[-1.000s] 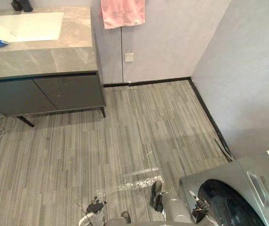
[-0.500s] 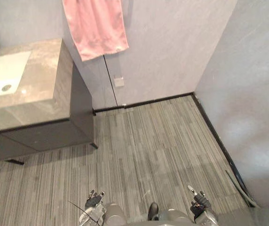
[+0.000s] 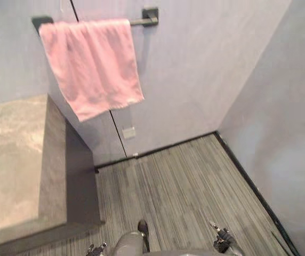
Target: Organize washtable
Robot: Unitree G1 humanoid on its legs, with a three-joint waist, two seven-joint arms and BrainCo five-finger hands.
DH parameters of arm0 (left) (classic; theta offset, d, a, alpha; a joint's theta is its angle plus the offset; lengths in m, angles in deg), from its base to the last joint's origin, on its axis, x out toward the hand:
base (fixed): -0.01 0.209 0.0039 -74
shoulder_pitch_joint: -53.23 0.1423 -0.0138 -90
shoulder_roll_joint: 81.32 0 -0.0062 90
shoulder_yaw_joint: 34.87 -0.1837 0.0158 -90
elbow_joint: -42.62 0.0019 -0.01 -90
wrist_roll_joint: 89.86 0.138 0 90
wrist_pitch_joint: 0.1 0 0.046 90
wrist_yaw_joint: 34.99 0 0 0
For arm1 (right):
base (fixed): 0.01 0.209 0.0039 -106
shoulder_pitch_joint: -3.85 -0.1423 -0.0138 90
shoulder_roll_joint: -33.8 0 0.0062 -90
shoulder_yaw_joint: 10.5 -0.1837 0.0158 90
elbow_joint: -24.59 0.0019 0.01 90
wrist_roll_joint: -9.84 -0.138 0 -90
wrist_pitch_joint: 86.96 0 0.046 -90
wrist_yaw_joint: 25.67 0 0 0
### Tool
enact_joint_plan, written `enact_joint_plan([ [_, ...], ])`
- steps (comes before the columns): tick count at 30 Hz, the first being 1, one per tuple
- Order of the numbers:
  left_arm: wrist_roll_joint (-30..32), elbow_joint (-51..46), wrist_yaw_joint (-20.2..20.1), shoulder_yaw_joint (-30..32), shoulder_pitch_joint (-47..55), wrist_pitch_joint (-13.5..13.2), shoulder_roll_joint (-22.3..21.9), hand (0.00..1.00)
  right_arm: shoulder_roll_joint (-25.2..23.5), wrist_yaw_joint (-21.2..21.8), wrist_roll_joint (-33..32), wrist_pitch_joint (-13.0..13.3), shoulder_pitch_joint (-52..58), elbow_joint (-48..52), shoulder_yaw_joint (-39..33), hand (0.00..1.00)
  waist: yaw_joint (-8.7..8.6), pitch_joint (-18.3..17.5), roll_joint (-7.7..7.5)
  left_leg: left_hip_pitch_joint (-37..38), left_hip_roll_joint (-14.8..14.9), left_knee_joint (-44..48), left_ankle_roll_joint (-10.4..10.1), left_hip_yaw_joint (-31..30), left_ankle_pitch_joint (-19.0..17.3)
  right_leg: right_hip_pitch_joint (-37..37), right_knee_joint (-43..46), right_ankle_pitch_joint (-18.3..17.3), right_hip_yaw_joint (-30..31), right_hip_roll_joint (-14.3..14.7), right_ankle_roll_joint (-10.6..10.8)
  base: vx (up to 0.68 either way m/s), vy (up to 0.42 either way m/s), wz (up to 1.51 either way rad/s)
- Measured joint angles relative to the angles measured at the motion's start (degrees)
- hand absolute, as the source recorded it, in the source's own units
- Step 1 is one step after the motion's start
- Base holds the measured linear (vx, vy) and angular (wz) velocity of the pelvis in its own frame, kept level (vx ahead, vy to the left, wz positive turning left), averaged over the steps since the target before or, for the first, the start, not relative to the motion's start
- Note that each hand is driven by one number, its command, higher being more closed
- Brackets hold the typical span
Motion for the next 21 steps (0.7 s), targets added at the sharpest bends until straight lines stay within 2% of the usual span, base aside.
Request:
enact_joint_plan([
  [2,-0.1,-1.4,0.0,-1.0,-0.3,-0.2,0.4,0.0,-0.3,0.2,0.0,0.2,-0.1,0.9,1.0,0.0,-0.59,-0.1,-0.21,2.7,0.1,-2.1,-0.4,-0.4,-0.5,-2.2,-5.3,-2.2,-3.0,0.6,0.8,0.29,0.048,0.16],
  [4,-0.2,-1.9,0.1,-1.5,-1.8,-0.5,0.1,0.0,-0.5,0.2,-0.1,0.4,0.2,1.9,1.6,0.0,-1.08,0.0,-0.19,4.4,0.4,-2.1,-1.0,-2.1,-2.2,-4.2,-22.3,-3.3,-2.0,4.4,1.2,0.34,-0.067,0.25],
  [5,-0.2,-2.1,0.1,-1.5,-2.3,-0.5,-0.1,0.0,-0.5,0.2,-0.1,0.4,0.4,2.0,1.6,0.0,-1.09,-0.1,-0.21,4.5,0.5,-2.1,-1.3,-2.5,-2.5,-4.5,-27.0,-3.1,-0.5,5.7,1.2,0.3,-0.142,0.4],
  [6,-0.1,-2.7,0.1,-1.5,-3.0,-0.8,-0.6,0.0,-0.6,0.1,-0.5,0.4,0.9,2.4,1.5,0.0,-1.12,-0.3,-0.53,4.2,0.3,-1.9,-2.1,-3.6,-3.2,-4.0,-38.0,-0.5,4.6,8.6,-0.4,0.33,-0.188,0.61],
  [7,0.0,-2.8,0.2,-1.1,-3.7,-1.0,-0.9,0.0,-0.8,0.1,-0.8,0.5,1.9,2.5,1.3,0.0,-1.31,-0.4,-1.44,4.1,-0.3,-1.3,-3.0,-5.2,-4.2,-3.4,-42.0,5.3,7.7,9.4,-2.6,0.27,-0.185,0.76],
  [8,0.0,-2.8,0.3,-0.7,-4.2,-1.0,-1.5,0.0,-0.7,0.2,-1.0,0.5,2.6,2.5,1.0,0.0,-1.45,-0.4,-1.42,4.8,0.0,-1.2,-3.7,-6.4,-4.7,-2.7,-41.4,5.8,6.9,9.4,-2.1,0.3,-0.208,0.64],
  [9,0.0,-3.7,0.5,-0.5,-4.1,-1.2,-3.3,0.0,-0.4,0.0,-1.2,0.6,3.1,2.6,0.2,0.0,-1.09,-0.8,0.16,5.2,1.3,-1.2,-4.6,-6.6,-5.2,-1.9,-41.2,4.7,5.5,10.3,-2.7,0.26,-0.176,0.37],
  [12,-0.2,-5.3,1.2,0.4,-4.0,-1.3,-5.9,0.0,-0.2,0.0,-1.3,0.9,3.4,5.4,0.1,0.0,-1.3,-0.8,2.02,5.0,3.6,-0.4,-6.0,-8.3,-5.9,-0.9,-41.0,2.4,2.1,11.7,-4.1,0.28,-0.195,0.39],
  [13,-0.3,-5.4,1.2,0.4,-4.1,-1.3,-6.1,0.0,-0.4,0.0,-1.4,1.0,3.6,6.0,0.1,0.0,-1.26,-0.6,1.93,4.6,4.1,0.6,-6.4,-8.3,-6.2,-0.4,-41.2,2.1,1.5,11.9,-4.1,0.28,-0.228,0.58],
  [14,-0.4,-6.4,1.1,0.3,-4.1,-1.4,-6.1,0.0,-1.0,0.0,-1.5,1.2,3.2,7.1,0.4,0.0,-1.0,-0.6,2.07,3.1,4.9,5.1,-7.8,-8.5,-7.1,1.3,-41.8,1.3,0.1,12.2,-4.7,0.18,-0.182,0.54],
  [15,-0.6,-7.6,1.2,0.3,-4.0,-1.4,-5.9,0.0,-1.2,-0.4,-0.9,1.5,2.6,7.8,0.7,0.0,-0.81,0.2,0.78,0.4,5.4,11.1,-8.9,-8.7,-7.9,2.4,-42.4,0.8,-0.9,12.1,-5.0,0.18,-0.199,0.57],
  [16,-0.6,-9.0,1.3,0.3,-4.1,-1.5,-5.9,0.0,-1.3,-0.8,-0.8,1.7,2.3,9.0,1.4,0.0,-0.72,0.3,0.84,-2.9,6.3,18.2,-9.3,-8.5,-8.2,3.6,-43.0,0.8,-1.8,12.1,-5.2,0.09,-0.113,0.39],
  [18,-0.7,-9.9,1.3,0.0,-3.6,-1.9,-6.1,0.0,-1.0,-0.5,-1.2,1.9,1.4,10.6,1.8,0.0,-0.4,0.5,0.45,-6.2,8.0,24.1,-8.9,-5.6,-8.9,5.0,-44.1,0.8,-3.0,12.1,-5.3,0.08,-0.068,0.25],
  [19,-0.9,-10.3,1.3,-0.3,-3.7,-1.9,-6.0,0.0,-1.0,-0.3,-1.3,2.0,1.4,11.2,1.8,0.0,-0.41,0.5,0.69,-6.2,8.6,24.0,-8.7,-4.2,-9.0,5.4,-44.5,0.8,-3.4,12.0,-5.3,0.1,0.001,0.26],
  [21,-1.6,-13.6,1.3,-0.3,-3.2,-1.9,-6.0,0.0,0.0,0.0,-1.8,2.0,1.2,14.1,1.1,0.0,-0.49,0.4,1.07,-5.8,9.3,17.9,-8.3,-0.1,-8.8,5.7,-44.8,0.8,-3.9,10.8,-5.3,0.08,0.062,0.25],
])
